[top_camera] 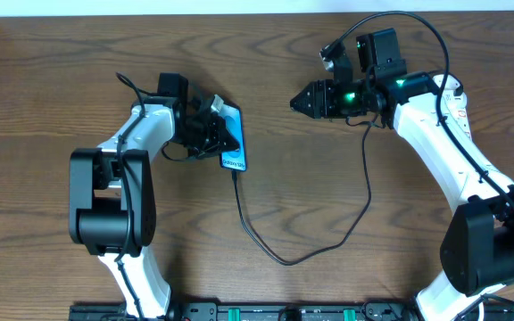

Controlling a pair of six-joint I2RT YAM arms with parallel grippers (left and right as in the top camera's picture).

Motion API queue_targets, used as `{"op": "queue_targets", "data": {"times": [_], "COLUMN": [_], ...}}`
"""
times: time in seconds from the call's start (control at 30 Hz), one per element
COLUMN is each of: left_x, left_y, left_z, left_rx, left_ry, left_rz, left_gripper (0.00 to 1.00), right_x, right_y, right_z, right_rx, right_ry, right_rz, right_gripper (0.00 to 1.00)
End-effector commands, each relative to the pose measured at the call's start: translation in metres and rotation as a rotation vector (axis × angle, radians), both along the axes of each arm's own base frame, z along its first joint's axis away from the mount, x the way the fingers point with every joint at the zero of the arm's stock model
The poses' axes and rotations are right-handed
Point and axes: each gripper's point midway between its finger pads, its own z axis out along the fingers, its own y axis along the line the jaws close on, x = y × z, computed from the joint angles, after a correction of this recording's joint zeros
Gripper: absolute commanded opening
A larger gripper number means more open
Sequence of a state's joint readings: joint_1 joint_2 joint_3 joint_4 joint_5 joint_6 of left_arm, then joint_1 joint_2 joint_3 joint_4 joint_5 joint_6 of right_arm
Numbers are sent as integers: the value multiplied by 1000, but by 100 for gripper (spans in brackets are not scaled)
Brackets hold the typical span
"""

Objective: Plug charger to phone and switch on socket
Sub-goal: 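Lower the plugged phone flat onto the table with the left gripper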

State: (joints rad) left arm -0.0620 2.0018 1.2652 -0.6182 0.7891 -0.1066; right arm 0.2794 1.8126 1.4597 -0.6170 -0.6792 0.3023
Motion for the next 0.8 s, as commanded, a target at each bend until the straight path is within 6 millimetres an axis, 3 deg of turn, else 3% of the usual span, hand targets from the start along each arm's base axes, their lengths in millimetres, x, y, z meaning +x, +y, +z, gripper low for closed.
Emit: {"op": "queue_targets", "data": {"times": [0.0, 0.37, 0.77], "left_x": [1, 1, 0], "left_y": [-2, -4, -25], "left_z": [-7, -11, -28], "left_rx": [-8, -8, -11], "left_ry": [3, 6, 43], "left_rz": [-18, -22, -24], "left_gripper": [7, 7, 8], "right_x": [0, -1, -5], "right_y": [2, 1, 0], "right_z": [15, 14, 11], "right_rx": [-15, -20, -29], "right_ry": [-52, -40, -28], "right_rz": [9, 8, 15], "right_gripper": [51, 51, 51]}}
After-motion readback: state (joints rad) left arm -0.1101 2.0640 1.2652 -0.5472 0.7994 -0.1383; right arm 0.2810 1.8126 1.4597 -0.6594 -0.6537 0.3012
